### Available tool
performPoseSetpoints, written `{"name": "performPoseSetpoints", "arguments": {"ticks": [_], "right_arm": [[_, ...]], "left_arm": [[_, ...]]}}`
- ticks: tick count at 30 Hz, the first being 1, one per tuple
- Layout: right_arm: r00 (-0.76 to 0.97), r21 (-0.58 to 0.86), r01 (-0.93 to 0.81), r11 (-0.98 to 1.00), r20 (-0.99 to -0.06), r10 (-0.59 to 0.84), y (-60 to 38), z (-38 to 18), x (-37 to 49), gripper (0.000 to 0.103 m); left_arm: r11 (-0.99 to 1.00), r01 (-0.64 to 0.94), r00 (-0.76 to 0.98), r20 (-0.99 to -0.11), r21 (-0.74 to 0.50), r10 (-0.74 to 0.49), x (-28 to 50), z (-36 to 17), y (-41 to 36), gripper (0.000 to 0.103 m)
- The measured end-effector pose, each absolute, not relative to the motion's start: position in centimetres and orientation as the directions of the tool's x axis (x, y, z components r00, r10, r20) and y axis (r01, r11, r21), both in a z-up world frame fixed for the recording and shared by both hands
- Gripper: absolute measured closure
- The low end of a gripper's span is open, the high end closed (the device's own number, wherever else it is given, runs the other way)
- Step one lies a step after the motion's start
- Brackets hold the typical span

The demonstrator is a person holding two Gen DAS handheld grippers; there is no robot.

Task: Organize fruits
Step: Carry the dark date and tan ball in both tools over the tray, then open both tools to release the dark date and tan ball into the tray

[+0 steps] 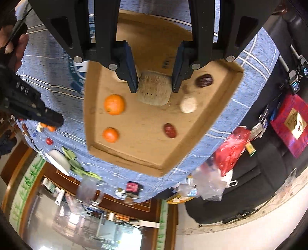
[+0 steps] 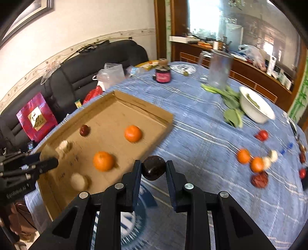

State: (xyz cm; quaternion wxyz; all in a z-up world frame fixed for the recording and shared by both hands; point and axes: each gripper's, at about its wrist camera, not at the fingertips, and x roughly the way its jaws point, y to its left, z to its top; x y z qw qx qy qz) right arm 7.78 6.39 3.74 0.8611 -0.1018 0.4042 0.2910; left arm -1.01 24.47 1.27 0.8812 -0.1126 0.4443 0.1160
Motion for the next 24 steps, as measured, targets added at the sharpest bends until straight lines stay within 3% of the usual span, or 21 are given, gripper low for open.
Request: {"name": "performPoseSetpoints", "arguments": {"ticks": [13,24], "right_arm": [[0.398,0.085,-0.672,0.736,-0.797,0.455,15.5,0.9,10.8,0.075],[0.339,0.101,-0.681,0.725,-0.834,0.434,17.3,-1.7,12.3,0.075]], "left_arm": [[0.932,-0.35,0.524,-0.845,-0.096,0.11,-1.1,-1.7,27.7,0.068],[0.932,-0.353,0.5,-0.859,-0.086,0.11,-0.7,-3.2,27.8,0.068]]}}
